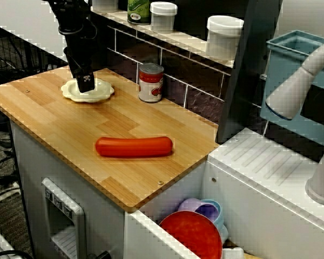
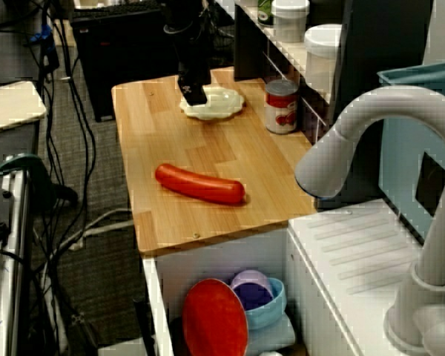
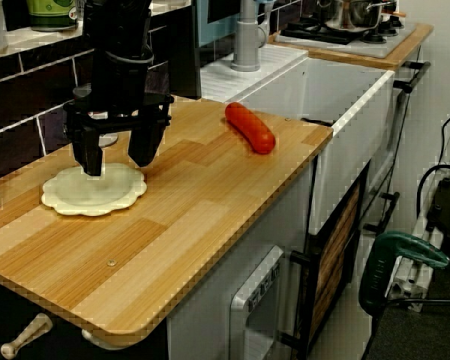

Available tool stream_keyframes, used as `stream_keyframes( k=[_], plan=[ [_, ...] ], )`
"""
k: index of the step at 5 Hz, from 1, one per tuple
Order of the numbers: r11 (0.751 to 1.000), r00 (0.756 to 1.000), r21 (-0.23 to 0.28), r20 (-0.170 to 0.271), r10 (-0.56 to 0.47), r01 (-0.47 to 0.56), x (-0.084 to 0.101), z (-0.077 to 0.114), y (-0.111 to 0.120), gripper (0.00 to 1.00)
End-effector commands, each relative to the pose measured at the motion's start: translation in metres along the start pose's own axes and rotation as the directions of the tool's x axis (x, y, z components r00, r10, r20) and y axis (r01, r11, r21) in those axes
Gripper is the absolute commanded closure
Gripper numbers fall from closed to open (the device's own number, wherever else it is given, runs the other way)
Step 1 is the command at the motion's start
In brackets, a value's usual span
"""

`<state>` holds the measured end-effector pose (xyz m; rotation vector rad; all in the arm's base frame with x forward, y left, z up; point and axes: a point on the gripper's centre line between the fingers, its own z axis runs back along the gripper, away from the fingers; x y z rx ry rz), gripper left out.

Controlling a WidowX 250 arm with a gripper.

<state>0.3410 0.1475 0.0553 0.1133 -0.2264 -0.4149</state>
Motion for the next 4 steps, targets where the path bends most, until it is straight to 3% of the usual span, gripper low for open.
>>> stream_keyframes(
  k=[1,2,4],
  plan=[
    [1.0,1.0,0.0,0.0,0.0,0.0,0.0,0.0,0.0,0.0],
    [1.0,1.0,-0.001,0.002,-0.016,0.016,-0.0007,0.0003,-0.0011,1.0],
    [1.0,1.0,-0.01,-0.007,-0.022,0.022,-0.0015,0.0004,-0.0006,1.0]
  ],
)
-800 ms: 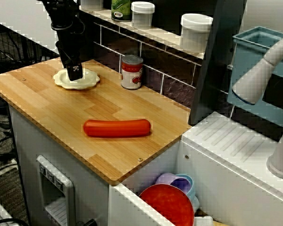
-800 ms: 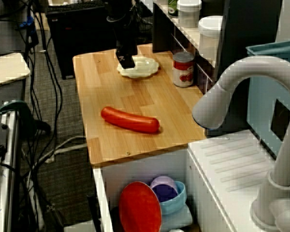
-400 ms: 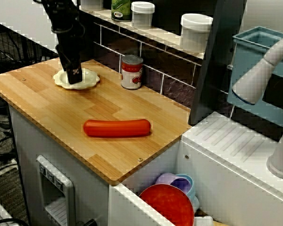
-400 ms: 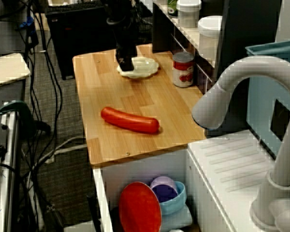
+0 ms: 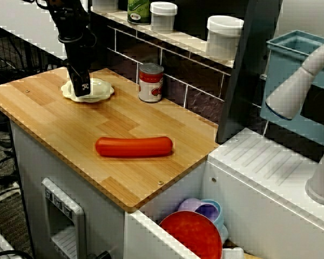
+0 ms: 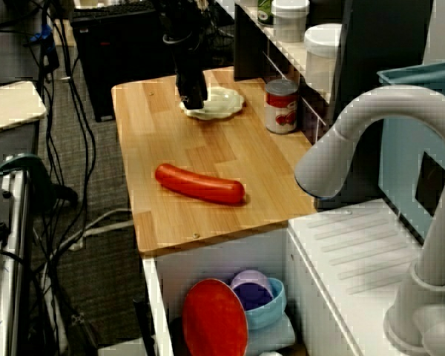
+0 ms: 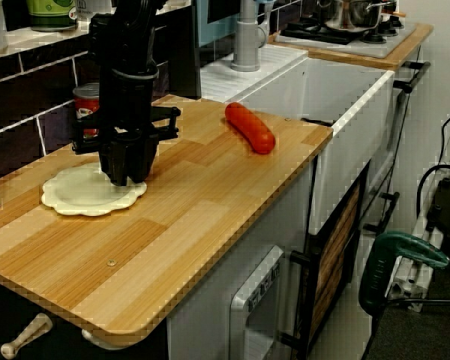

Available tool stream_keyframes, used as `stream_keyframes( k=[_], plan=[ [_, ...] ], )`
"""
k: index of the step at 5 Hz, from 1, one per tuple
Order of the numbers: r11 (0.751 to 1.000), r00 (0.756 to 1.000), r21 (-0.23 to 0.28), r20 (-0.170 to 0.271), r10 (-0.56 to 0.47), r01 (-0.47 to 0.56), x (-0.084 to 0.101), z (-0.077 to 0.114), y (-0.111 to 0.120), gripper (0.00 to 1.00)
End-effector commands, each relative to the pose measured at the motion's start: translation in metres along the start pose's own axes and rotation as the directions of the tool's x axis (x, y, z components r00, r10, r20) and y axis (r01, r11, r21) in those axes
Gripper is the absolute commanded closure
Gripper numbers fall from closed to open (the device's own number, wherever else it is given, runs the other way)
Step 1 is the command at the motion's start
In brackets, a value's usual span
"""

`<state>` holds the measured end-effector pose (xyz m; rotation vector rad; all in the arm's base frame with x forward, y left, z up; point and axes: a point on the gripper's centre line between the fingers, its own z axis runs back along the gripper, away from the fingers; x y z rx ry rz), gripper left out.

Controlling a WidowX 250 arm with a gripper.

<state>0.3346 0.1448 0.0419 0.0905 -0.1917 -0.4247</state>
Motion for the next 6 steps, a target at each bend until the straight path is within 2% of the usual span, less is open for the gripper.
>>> stream_keyframes(
  k=[1,3,5,6],
  plan=[
    [1.0,1.0,0.016,0.015,-0.013,0.013,0.006,0.011,0.008,1.0],
    [1.0,1.0,-0.007,-0.018,0.004,-0.004,0.016,-0.001,0.012,1.0],
    [1.0,0.999,-0.025,-0.033,-0.009,0.008,0.017,-0.005,0.01,1.0],
    [0.997,0.998,-0.068,-0.039,-0.046,0.043,0.018,-0.005,0.006,1.0]
  ],
)
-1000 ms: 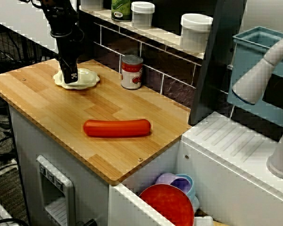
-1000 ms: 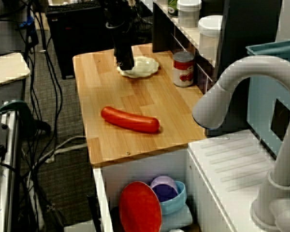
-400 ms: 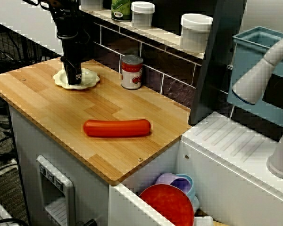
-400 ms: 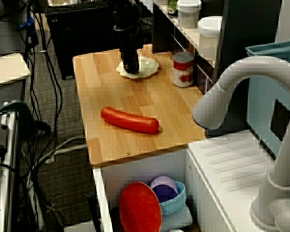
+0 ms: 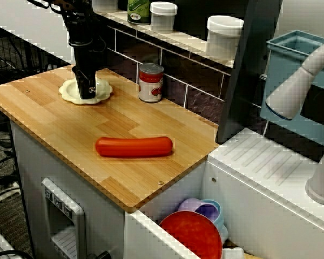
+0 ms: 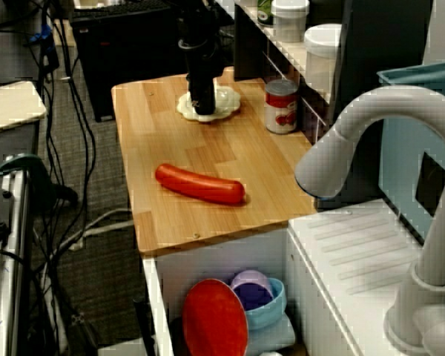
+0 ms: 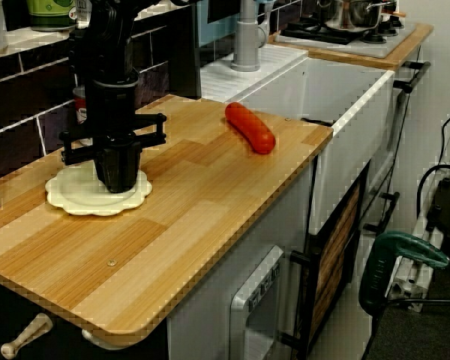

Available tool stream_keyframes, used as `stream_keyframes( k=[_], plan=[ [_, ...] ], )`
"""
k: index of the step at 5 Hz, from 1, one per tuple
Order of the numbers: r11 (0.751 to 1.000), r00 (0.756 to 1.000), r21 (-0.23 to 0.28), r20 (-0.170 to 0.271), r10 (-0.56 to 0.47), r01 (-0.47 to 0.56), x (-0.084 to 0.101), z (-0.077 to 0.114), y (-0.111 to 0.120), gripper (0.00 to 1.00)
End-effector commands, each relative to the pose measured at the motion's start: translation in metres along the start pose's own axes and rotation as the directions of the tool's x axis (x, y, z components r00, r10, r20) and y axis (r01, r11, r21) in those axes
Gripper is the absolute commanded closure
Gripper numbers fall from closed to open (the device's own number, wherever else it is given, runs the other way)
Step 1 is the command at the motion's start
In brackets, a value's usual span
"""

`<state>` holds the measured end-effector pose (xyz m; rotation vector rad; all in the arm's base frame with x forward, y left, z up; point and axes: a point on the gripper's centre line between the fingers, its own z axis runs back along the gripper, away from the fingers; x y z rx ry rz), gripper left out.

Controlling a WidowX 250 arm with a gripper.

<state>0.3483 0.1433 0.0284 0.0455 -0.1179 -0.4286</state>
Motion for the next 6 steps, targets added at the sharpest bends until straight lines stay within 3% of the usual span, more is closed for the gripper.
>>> stream_keyframes(
  k=[1,3,4,5,6],
  plan=[
    [0.993,0.995,-0.063,0.019,-0.099,0.1,0.005,0.013,-0.007,1.0],
    [0.97,0.981,-0.149,0.014,-0.193,0.193,0.005,0.014,-0.035,1.0],
    [0.953,0.971,-0.197,-0.01,-0.238,0.232,0.006,0.006,-0.062,1.0],
    [0.938,0.962,-0.248,-0.059,-0.265,0.243,0.027,-0.003,-0.08,1.0],
    [0.92,0.955,-0.265,0.008,-0.298,0.289,0.041,0.009,-0.093,1.0]
  ],
)
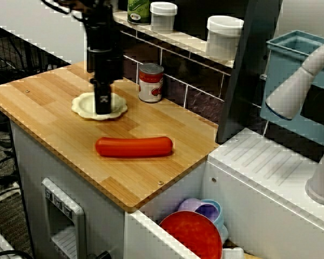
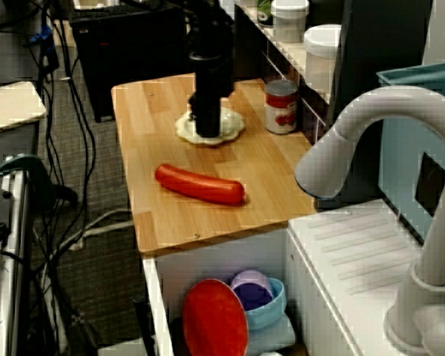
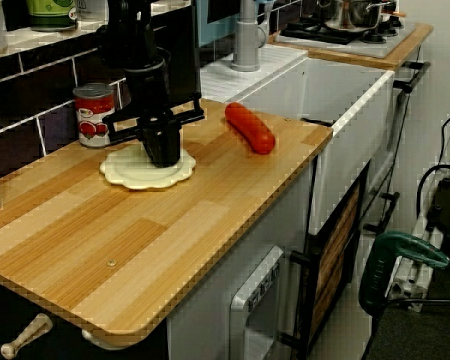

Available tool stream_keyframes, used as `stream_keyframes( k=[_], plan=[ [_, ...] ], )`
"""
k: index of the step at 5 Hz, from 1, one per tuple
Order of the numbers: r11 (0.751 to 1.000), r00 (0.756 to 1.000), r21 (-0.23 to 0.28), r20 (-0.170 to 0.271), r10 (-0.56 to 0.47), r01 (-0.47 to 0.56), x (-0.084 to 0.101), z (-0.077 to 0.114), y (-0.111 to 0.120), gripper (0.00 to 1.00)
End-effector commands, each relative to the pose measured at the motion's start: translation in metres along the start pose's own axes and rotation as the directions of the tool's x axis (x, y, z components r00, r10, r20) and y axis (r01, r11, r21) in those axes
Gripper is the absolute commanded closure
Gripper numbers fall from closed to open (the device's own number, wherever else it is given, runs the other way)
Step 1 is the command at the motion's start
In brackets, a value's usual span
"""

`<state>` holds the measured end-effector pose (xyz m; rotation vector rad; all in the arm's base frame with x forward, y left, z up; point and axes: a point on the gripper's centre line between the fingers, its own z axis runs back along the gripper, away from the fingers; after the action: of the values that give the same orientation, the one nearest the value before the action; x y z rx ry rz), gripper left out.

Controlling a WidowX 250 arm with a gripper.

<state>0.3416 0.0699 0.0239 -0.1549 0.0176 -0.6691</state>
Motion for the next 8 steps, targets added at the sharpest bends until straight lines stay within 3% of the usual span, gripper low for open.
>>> stream_keyframes(
  k=[1,4,6,7,8],
  plan=[
    [0.993,0.992,-0.057,0.07,-0.101,0.105,0.029,0.018,-0.03,1.0],
    [0.979,0.99,-0.149,0.046,-0.132,0.137,0.036,0.031,-0.054,1.0],
    [0.98,0.99,-0.146,0.06,-0.127,0.134,0.034,0.041,-0.054,1.0],
    [0.985,0.99,-0.12,0.076,-0.118,0.126,0.025,0.052,-0.044,0.0],
    [0.991,0.995,-0.111,0.07,-0.07,0.078,0.011,0.07,-0.03,0.0]
  ],
)
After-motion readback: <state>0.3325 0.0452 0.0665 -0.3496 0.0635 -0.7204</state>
